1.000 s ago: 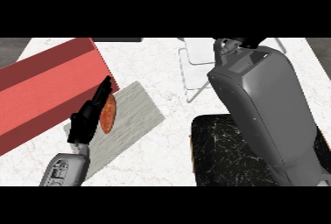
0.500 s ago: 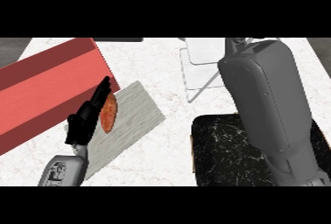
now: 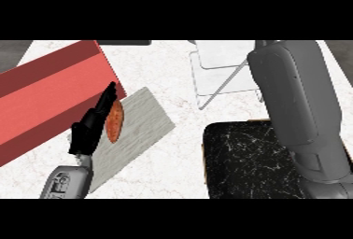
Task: Pick the tomato from the tray and place it in the tiered shelf
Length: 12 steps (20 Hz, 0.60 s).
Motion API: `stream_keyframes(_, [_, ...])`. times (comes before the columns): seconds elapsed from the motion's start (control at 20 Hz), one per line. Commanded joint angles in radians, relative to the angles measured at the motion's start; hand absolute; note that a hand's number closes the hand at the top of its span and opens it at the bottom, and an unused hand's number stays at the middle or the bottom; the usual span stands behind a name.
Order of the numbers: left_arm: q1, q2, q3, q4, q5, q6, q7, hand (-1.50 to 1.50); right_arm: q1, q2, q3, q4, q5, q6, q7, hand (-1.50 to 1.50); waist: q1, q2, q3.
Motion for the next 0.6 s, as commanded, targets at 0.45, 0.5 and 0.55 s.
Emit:
stream_keyframes(0.45, [0.004,0.027,0.033,0.009,0.034,-0.039,-0.008,0.0,0.07,-0.055,-0.066,-0.088,0.02,0.021,0.127,-1.5,-0.001,0.0,0.001])
stream_keyframes(0.5, [0.022,-0.015,-0.016,-0.056,-0.005,0.004,0.031,0.0,0.132,-0.043,-0.052,-0.156,0.004,0.0,0.108,-1.5,-0.003,-0.002,0.001])
stream_keyframes(0.55, [0.028,-0.005,-0.012,-0.042,-0.024,0.015,0.012,0.0,0.108,-0.06,-0.076,-0.126,-0.033,-0.013,0.078,-1.5,0.0,-0.001,0.001])
